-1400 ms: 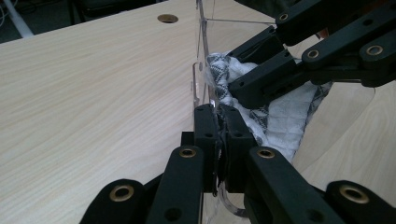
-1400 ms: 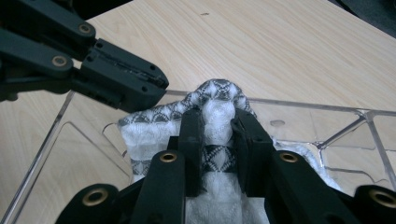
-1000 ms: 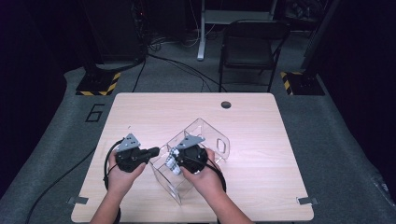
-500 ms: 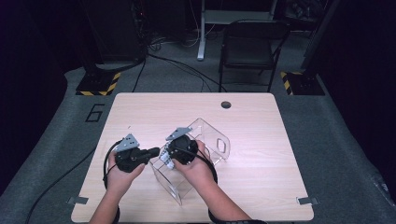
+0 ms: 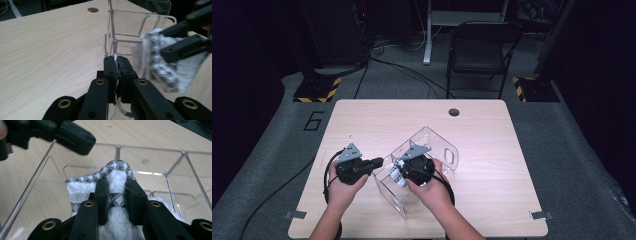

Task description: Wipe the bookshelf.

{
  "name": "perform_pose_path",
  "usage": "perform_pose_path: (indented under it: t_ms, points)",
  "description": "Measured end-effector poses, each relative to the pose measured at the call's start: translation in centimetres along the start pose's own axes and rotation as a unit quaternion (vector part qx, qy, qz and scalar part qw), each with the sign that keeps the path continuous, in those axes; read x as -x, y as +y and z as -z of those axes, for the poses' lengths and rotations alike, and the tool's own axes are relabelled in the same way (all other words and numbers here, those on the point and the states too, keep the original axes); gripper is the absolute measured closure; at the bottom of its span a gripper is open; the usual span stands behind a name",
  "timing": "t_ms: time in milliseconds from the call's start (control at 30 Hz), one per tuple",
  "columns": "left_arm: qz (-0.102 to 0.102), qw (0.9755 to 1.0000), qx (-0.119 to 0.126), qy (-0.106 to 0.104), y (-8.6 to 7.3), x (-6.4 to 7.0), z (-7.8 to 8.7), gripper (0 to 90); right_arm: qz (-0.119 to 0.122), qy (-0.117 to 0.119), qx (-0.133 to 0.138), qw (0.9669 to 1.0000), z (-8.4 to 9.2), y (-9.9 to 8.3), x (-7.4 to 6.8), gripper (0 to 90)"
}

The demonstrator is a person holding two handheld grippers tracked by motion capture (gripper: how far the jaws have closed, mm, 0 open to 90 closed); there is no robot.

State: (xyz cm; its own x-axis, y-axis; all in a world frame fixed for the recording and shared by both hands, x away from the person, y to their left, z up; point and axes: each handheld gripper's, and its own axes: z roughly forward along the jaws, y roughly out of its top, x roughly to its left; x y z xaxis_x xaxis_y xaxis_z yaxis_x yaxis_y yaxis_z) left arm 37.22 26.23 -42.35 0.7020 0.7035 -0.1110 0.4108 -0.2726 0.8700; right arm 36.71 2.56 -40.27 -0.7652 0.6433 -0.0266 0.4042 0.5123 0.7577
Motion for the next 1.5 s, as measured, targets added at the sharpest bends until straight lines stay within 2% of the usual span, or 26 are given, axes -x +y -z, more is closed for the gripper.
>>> perform_pose_path:
  t_ms: [33, 67, 233, 433, 500, 567, 633, 700, 833, 867, 933, 1100, 1167, 1233, 1367, 1500]
  points:
    - [-0.002, 1.0000, 0.000, 0.002, 0.0, 0.0, 0.0, 86.7, 0.005, 0.005, 0.010, 0.9999, 0.4, -0.5, 0.2, 73.2]
    - [-0.004, 1.0000, -0.002, 0.002, 0.0, 0.1, 0.0, 86.7, -0.008, 0.005, 0.015, 0.9998, 0.9, -1.0, 0.1, 73.2]
    - [-0.003, 1.0000, -0.001, 0.006, 0.0, 0.2, 0.0, 86.5, -0.020, 0.008, 0.034, 0.9992, 2.7, -3.0, 0.1, 73.4]
    - [-0.010, 0.9999, -0.003, 0.007, 0.0, 0.2, 0.0, 86.5, -0.025, -0.002, 0.049, 0.9985, 3.2, -4.5, -0.3, 73.6]
    - [0.000, 1.0000, 0.000, 0.002, -0.1, 0.1, 0.0, 86.5, -0.037, 0.001, 0.060, 0.9975, 3.1, -5.0, -0.2, 73.7]
    - [-0.001, 1.0000, 0.001, 0.003, -0.1, 0.1, 0.0, 86.5, -0.040, -0.002, 0.062, 0.9972, 3.1, -5.3, -0.3, 73.7]
    - [-0.002, 1.0000, 0.000, 0.005, -0.1, 0.1, 0.0, 86.5, -0.027, -0.016, 0.061, 0.9977, 3.0, -5.7, -0.7, 73.8]
    - [-0.003, 1.0000, 0.000, 0.006, -0.1, 0.2, 0.0, 86.4, -0.024, -0.025, 0.052, 0.9980, 2.7, -6.4, -1.0, 74.0]
    - [-0.005, 1.0000, -0.002, 0.000, -0.1, 0.0, 0.0, 86.6, -0.045, -0.013, 0.017, 0.9988, 1.0, -8.0, -0.7, 74.1]
    - [-0.009, 1.0000, -0.002, 0.001, -0.1, 0.1, -0.1, 86.7, -0.045, -0.011, 0.020, 0.9987, 0.7, -8.3, -0.6, 74.1]
    - [-0.016, 0.9999, -0.004, -0.001, 0.0, 0.0, 0.0, 86.7, -0.059, 0.000, 0.027, 0.9979, 0.2, -9.2, -0.3, 74.1]
    - [-0.019, 0.9998, -0.001, -0.003, -0.1, 0.0, 0.0, 86.6, -0.076, 0.007, 0.002, 0.9971, -1.6, -10.8, -0.1, 73.8]
    - [-0.018, 0.9998, 0.001, -0.002, -0.2, 0.0, -0.1, 86.6, -0.083, 0.012, 0.007, 0.9965, -2.0, -11.3, 0.0, 73.6]
    - [-0.015, 0.9999, 0.000, -0.004, -0.2, 0.0, 0.0, 86.5, -0.092, 0.013, 0.006, 0.9956, -2.2, -11.4, 0.0, 73.5]
    - [-0.015, 0.9999, 0.002, -0.002, -0.2, 0.0, -0.1, 86.3, -0.092, 0.013, 0.000, 0.9957, -2.4, -11.5, 0.0, 73.2]
    - [-0.021, 0.9998, -0.003, 0.000, -0.2, 0.2, -0.1, 86.3, -0.086, 0.012, -0.017, 0.9961, -1.8, -10.6, 0.2, 72.9]
